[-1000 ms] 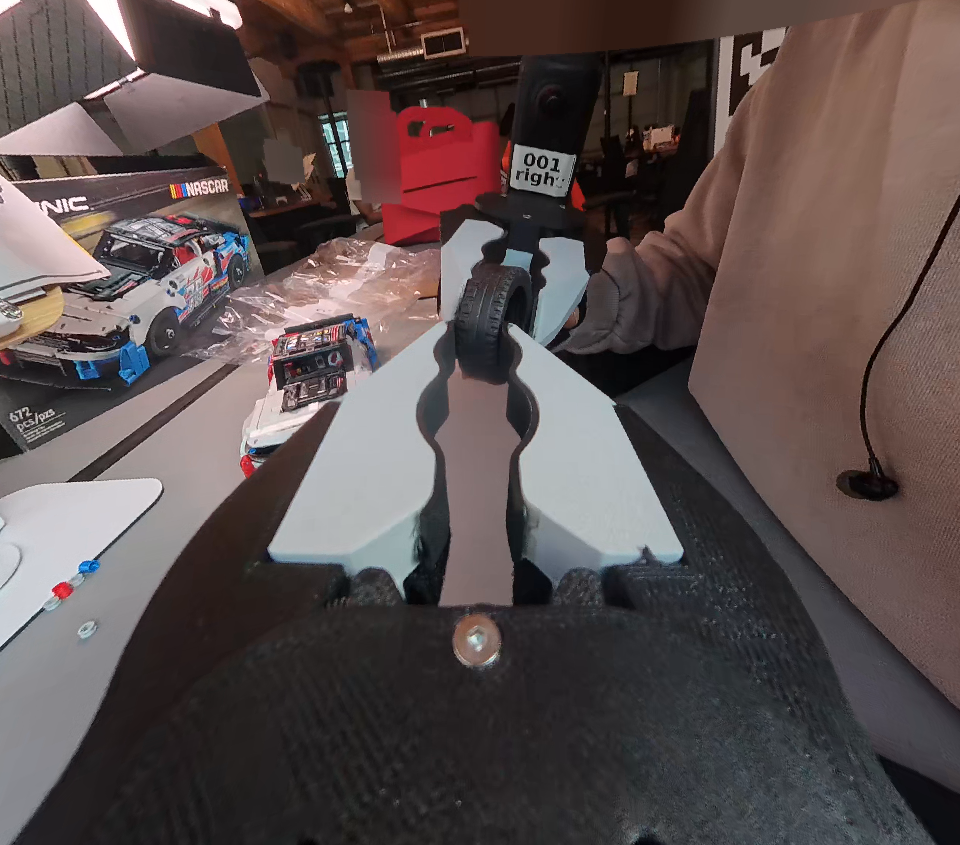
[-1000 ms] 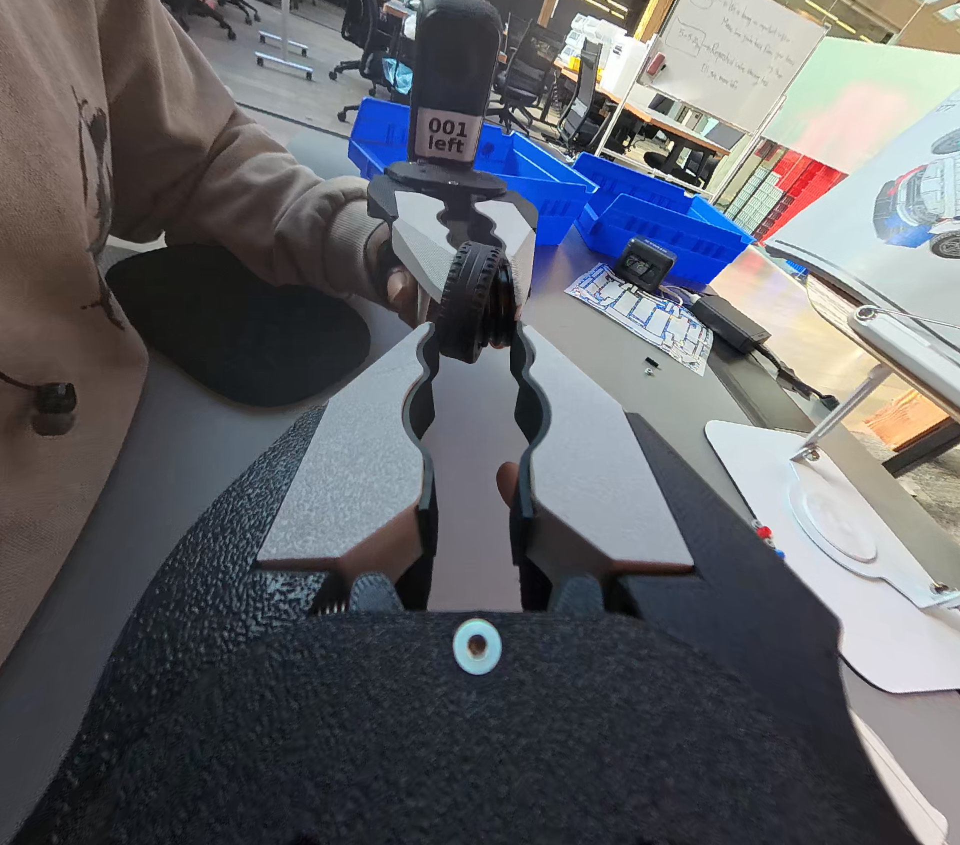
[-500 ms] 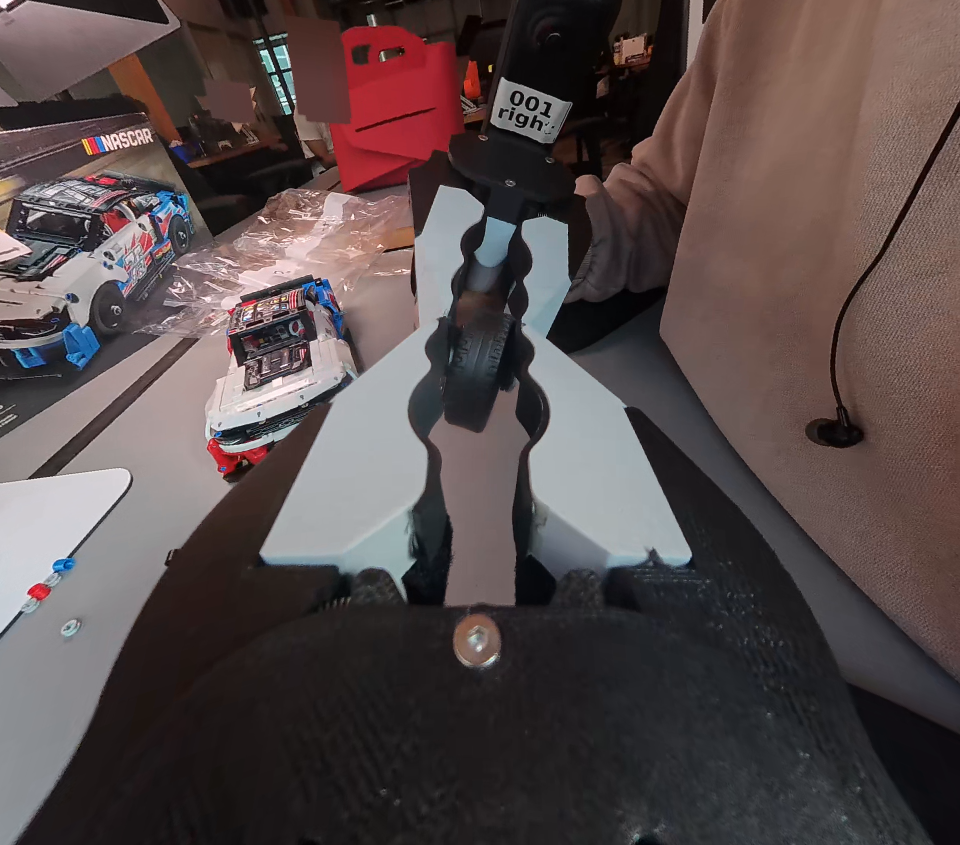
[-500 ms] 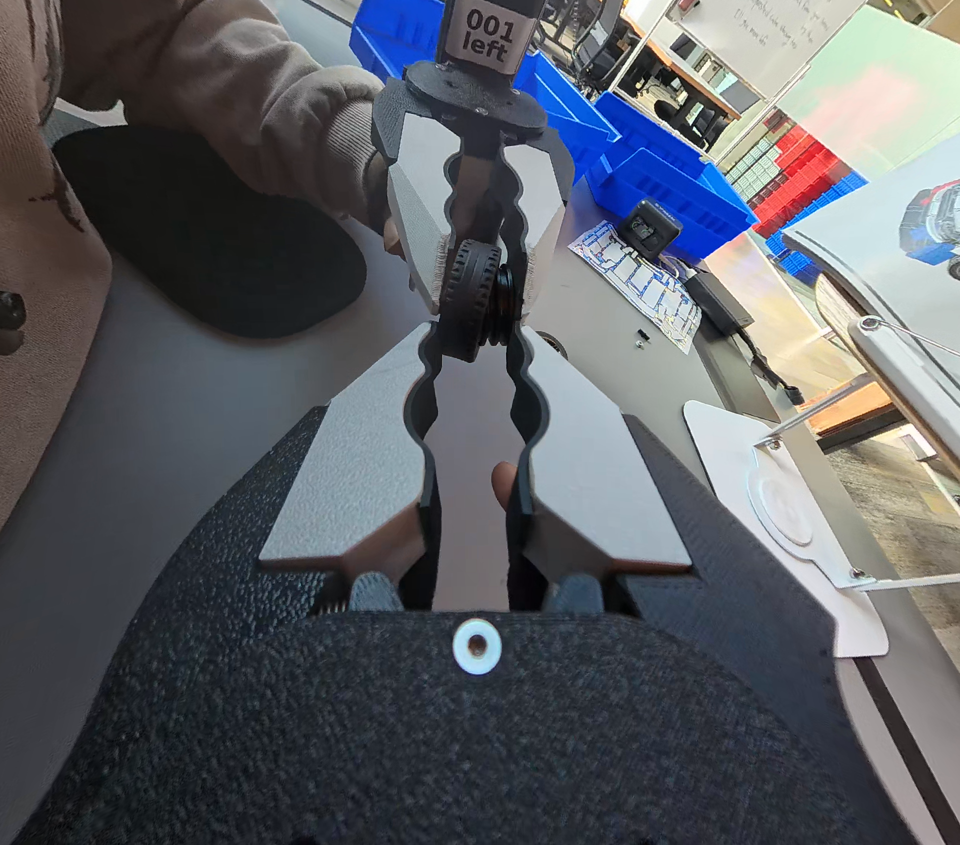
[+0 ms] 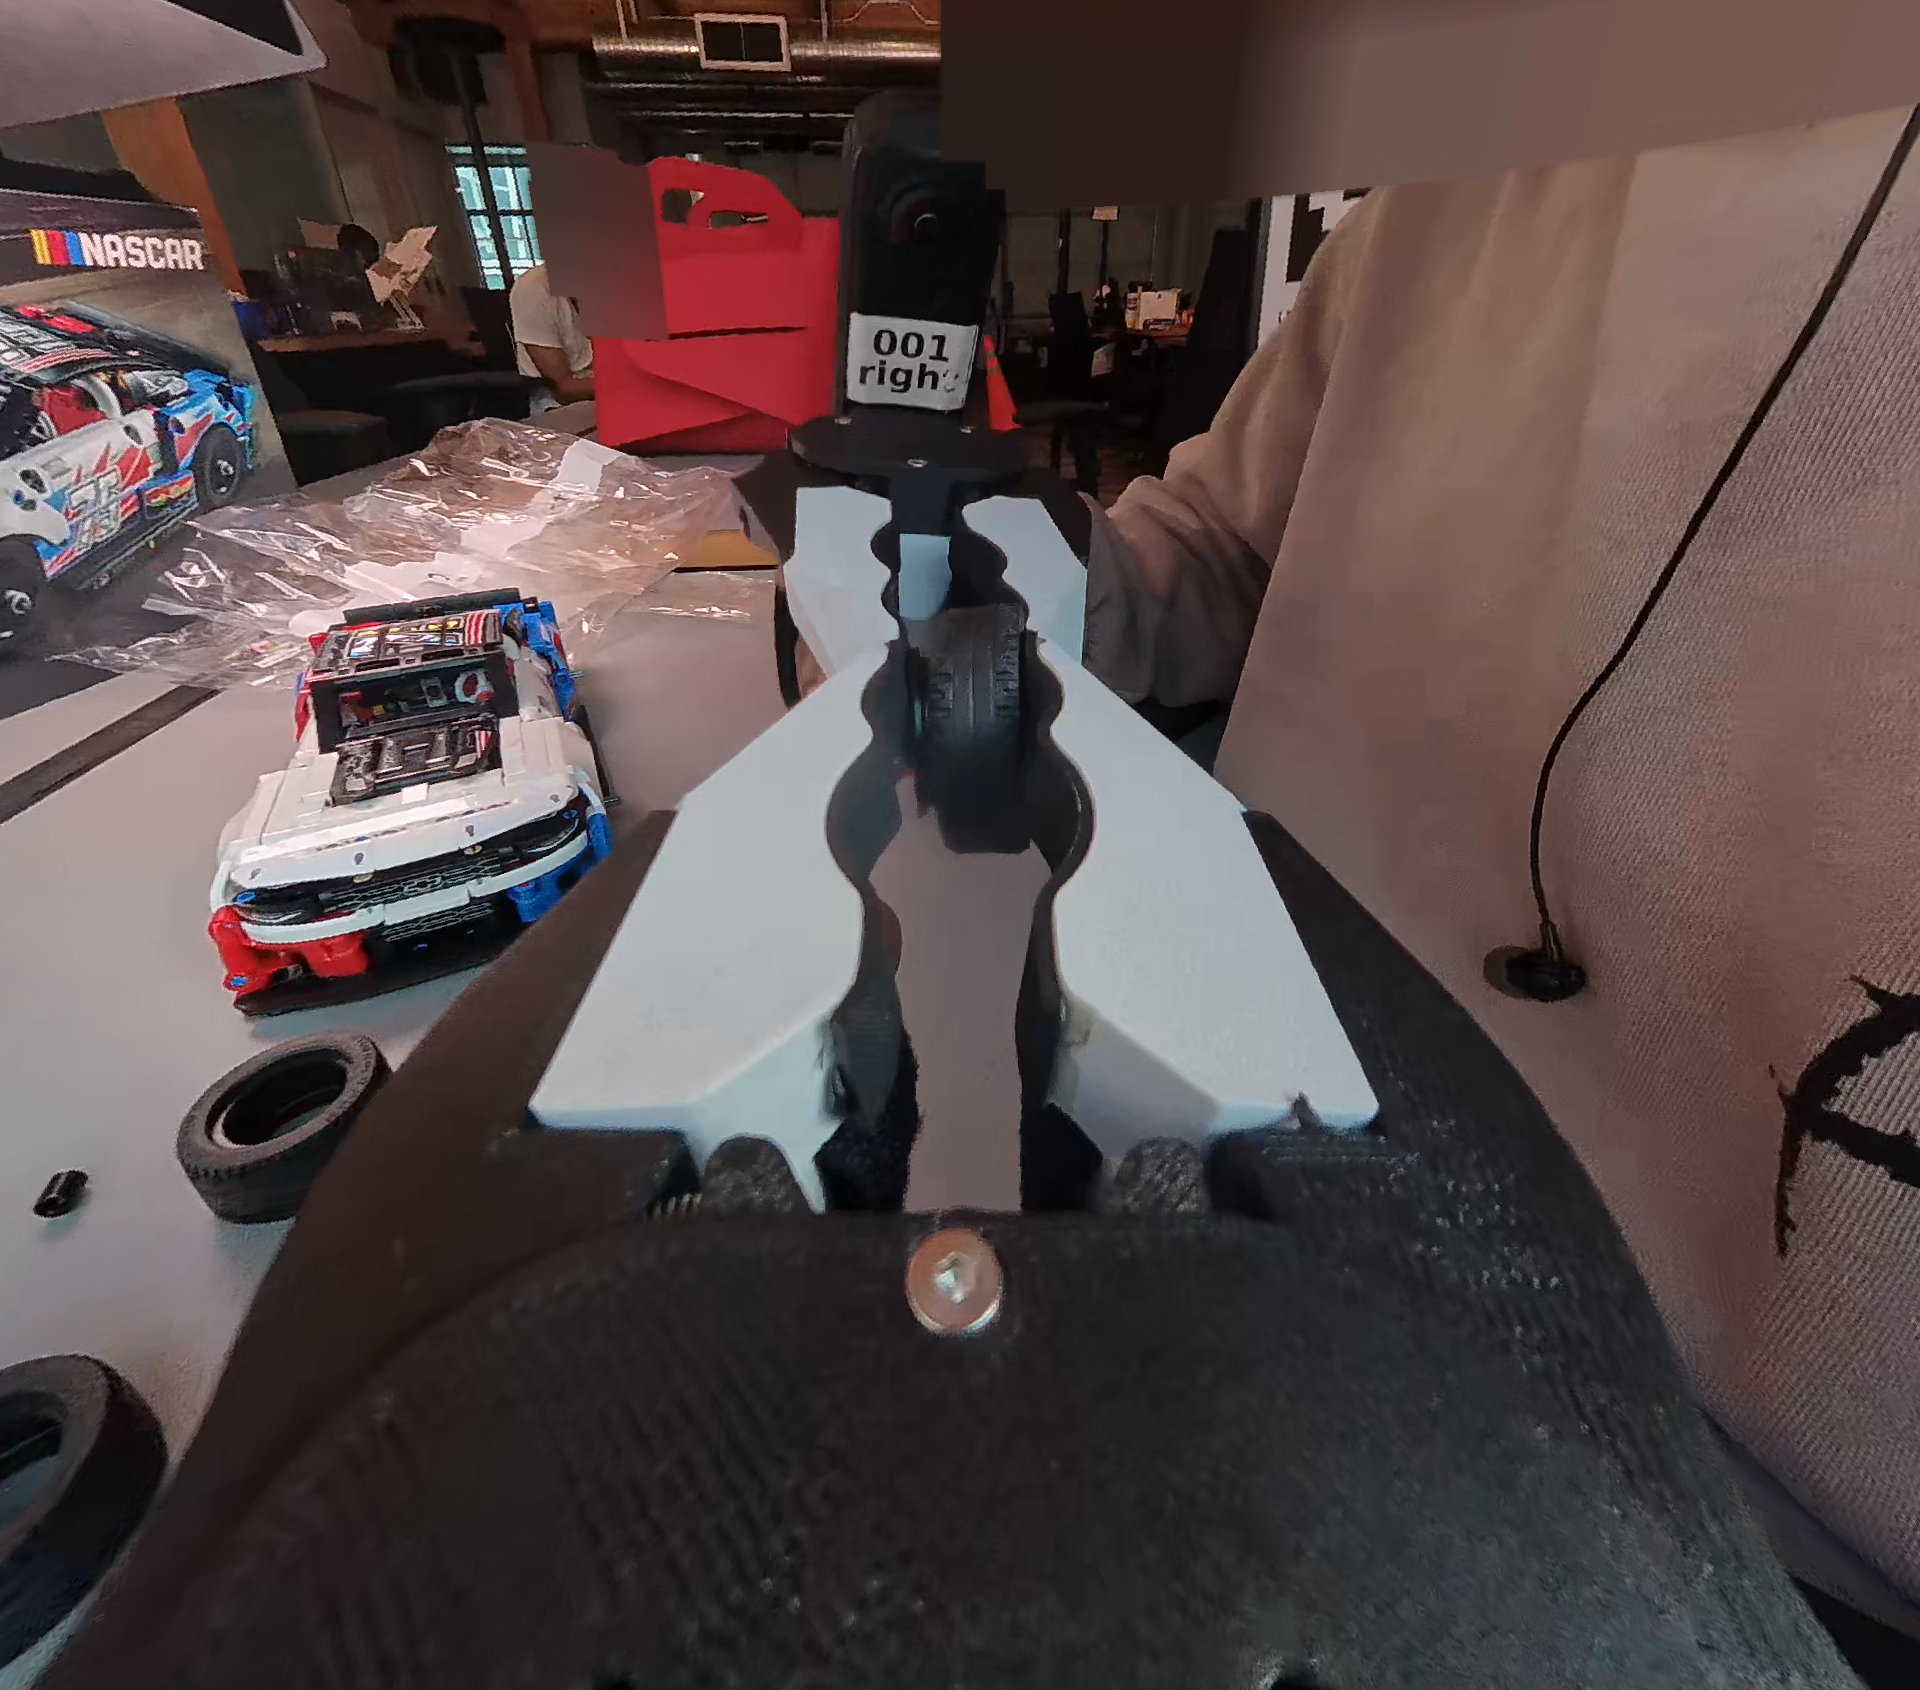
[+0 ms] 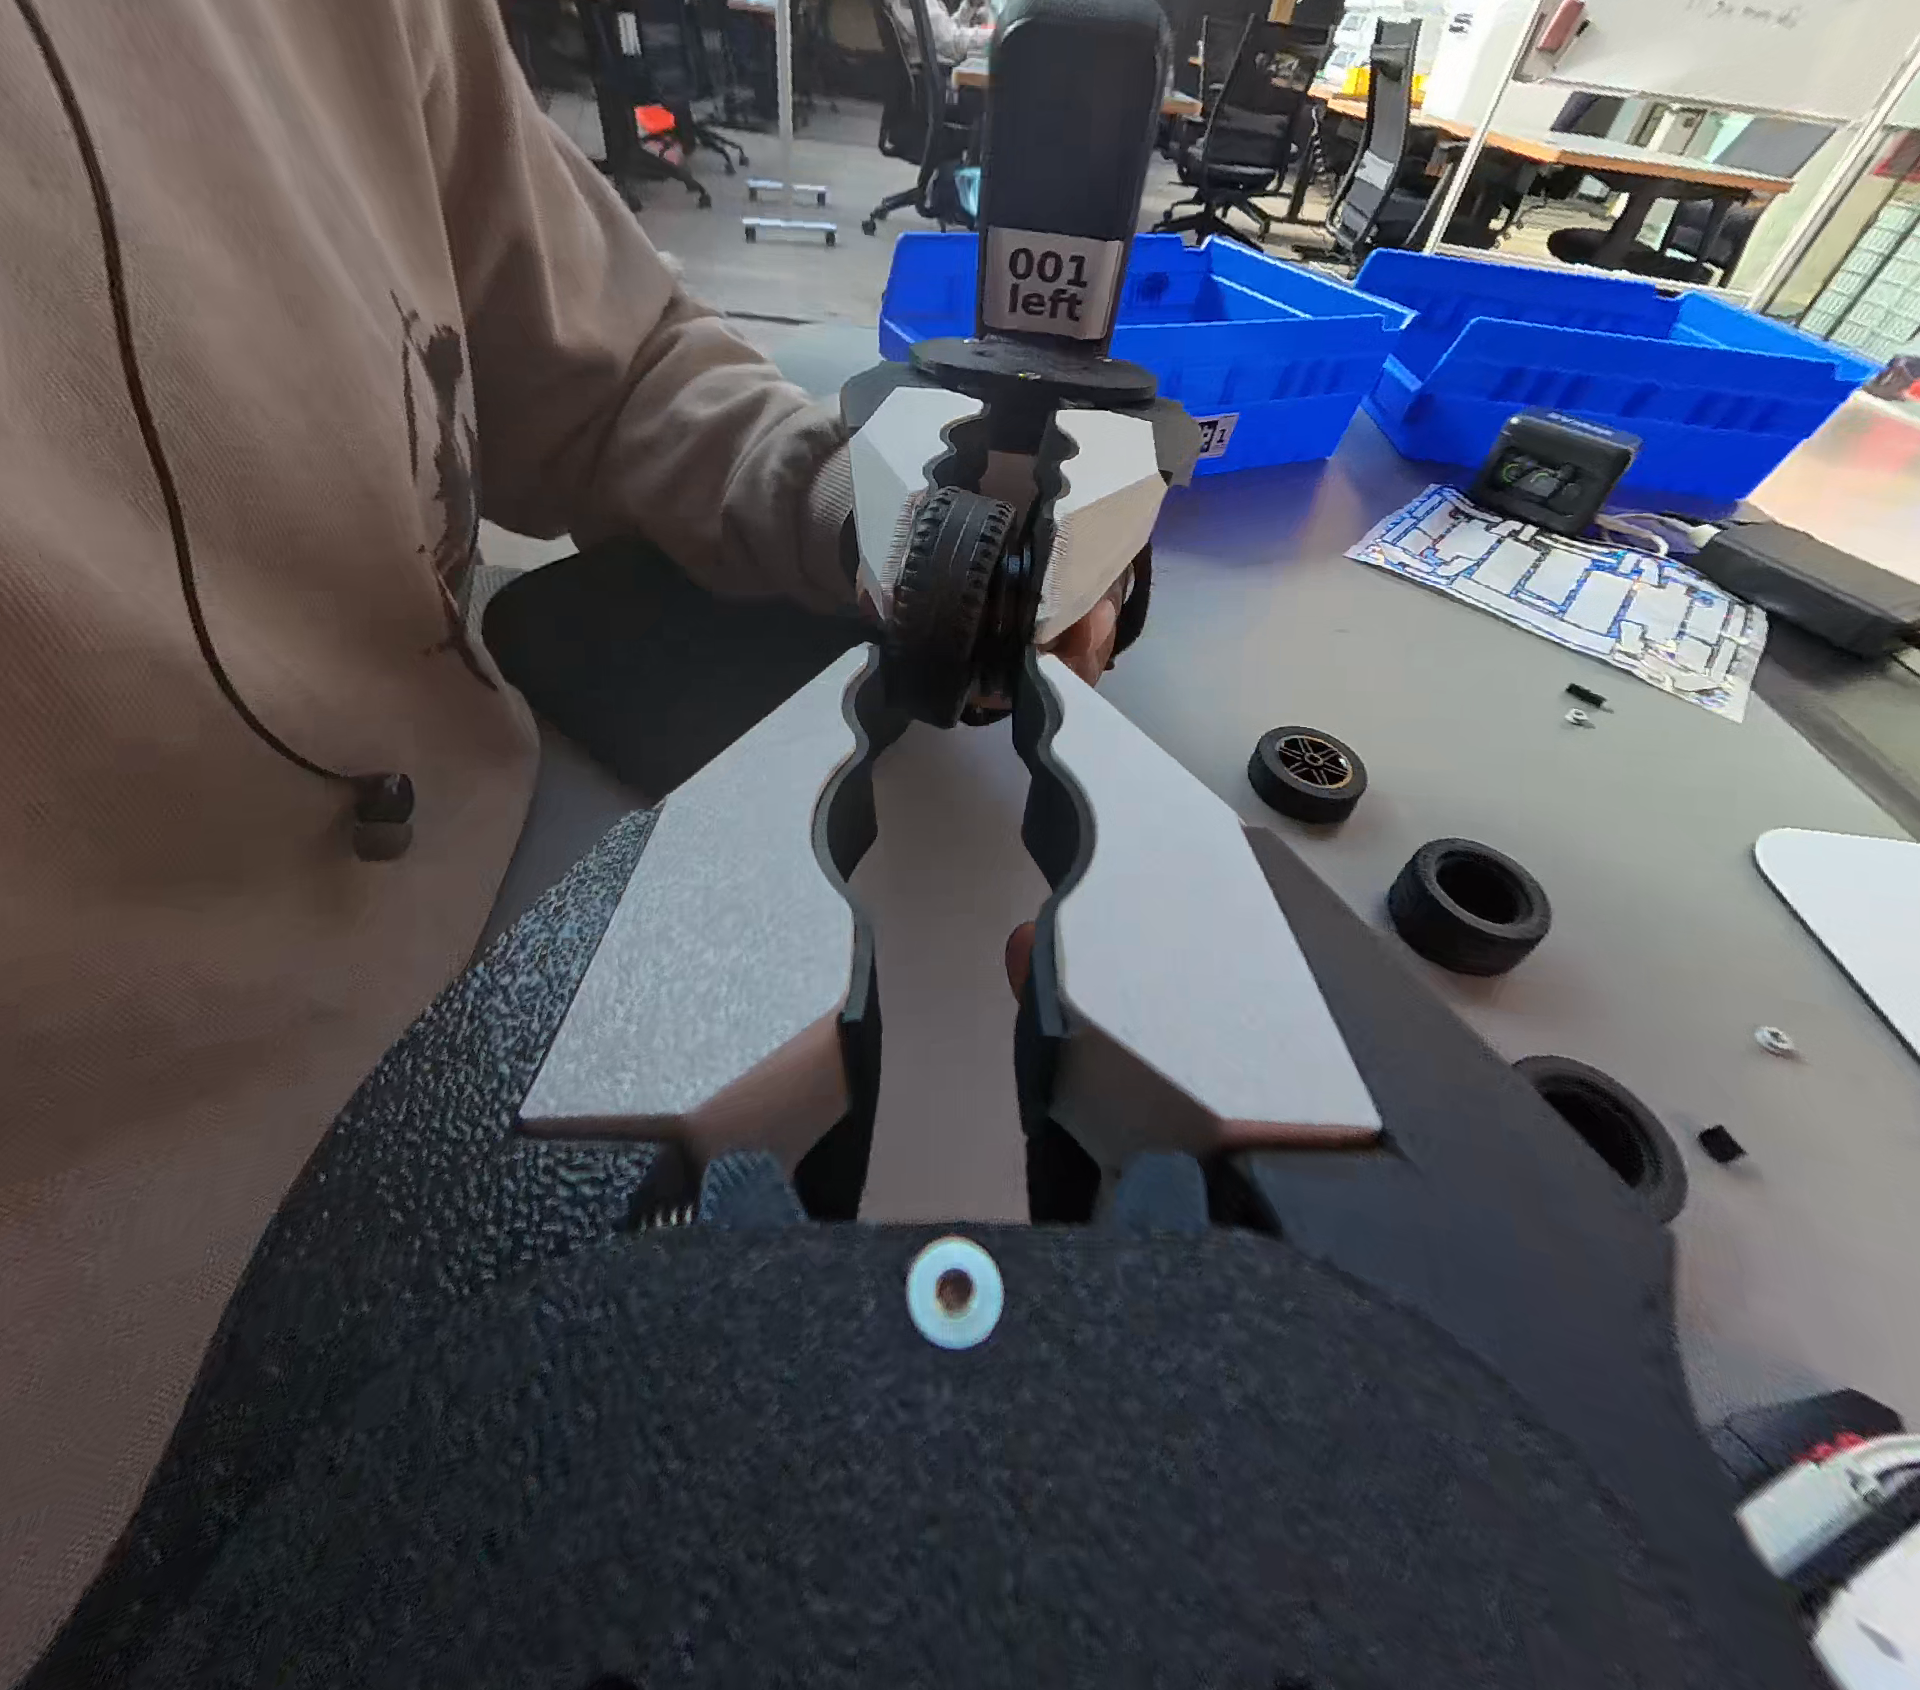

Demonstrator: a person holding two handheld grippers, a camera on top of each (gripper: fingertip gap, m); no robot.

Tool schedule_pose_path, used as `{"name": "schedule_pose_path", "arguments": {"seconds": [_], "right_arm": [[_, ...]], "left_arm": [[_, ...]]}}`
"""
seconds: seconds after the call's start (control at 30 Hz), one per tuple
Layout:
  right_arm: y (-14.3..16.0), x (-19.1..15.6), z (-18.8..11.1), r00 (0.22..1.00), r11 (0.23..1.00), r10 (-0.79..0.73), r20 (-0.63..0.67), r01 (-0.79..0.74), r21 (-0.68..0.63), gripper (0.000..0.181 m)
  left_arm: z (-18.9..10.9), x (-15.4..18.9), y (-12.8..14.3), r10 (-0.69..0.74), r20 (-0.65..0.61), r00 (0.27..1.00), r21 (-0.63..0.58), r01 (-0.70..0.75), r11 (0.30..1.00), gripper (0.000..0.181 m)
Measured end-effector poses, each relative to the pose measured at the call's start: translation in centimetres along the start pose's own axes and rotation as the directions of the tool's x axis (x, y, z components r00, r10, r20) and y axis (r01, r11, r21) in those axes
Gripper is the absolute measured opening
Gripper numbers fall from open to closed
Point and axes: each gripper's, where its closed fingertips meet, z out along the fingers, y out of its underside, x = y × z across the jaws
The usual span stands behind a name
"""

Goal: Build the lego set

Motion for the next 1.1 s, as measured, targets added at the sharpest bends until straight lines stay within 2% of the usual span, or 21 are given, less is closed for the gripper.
{"name": "schedule_pose_path", "arguments": {"seconds": [0.2,0.33,0.43,0.57,0.63,0.77,0.87,1.1], "right_arm": [[-0.1,1.8,0.4,0.992,0.999,0.037,-0.124,-0.035,0.017,0.023],[-0.1,2.2,0.2,0.990,1.000,0.013,-0.144,-0.012,0.010,0.022],[0.5,2.7,0.0,0.988,1.000,-0.003,-0.155,0.001,-0.014,0.021],[1.3,4.0,-0.3,0.962,0.989,-0.119,-0.247,0.092,-0.116,0.021],[1.6,4.1,-0.2,0.944,0.973,-0.192,-0.268,0.148,-0.175,0.021],[1.7,3.8,-0.1,0.932,0.954,-0.251,-0.263,0.193,-0.229,0.019],[1.4,3.2,-0.2,0.943,0.959,-0.237,-0.233,0.189,-0.212,0.018],[1.1,2.5,-0.3,0.966,0.973,-0.186,-0.182,0.156,-0.168,0.017]], "left_arm": [[-0.4,-1.6,-0.1,0.080,0.122,0.989,-0.009,-0.079,0.997,0.019],[-0.4,-1.7,-0.2,0.054,0.126,0.991,0.009,-0.055,0.998,0.020],[-0.3,-2.1,0.3,-0.005,0.142,0.990,-0.029,0.010,1.000,0.021],[-0.5,-3.1,1.1,-0.045,0.208,0.977,-0.096,0.066,0.993,0.032],[-0.6,-3.4,1.4,-0.004,0.232,0.973,-0.135,0.037,0.990,0.025],[-0.6,-3.0,1.6,0.021,0.198,0.980,-0.179,0.015,0.984,0.023],[-0.6,-2.6,1.5,0.046,0.161,0.986,-0.179,-0.017,0.984,0.021],[-0.4,-2.1,1.2,0.011,0.081,0.997,-0.130,0.000,0.992,0.019]]}}
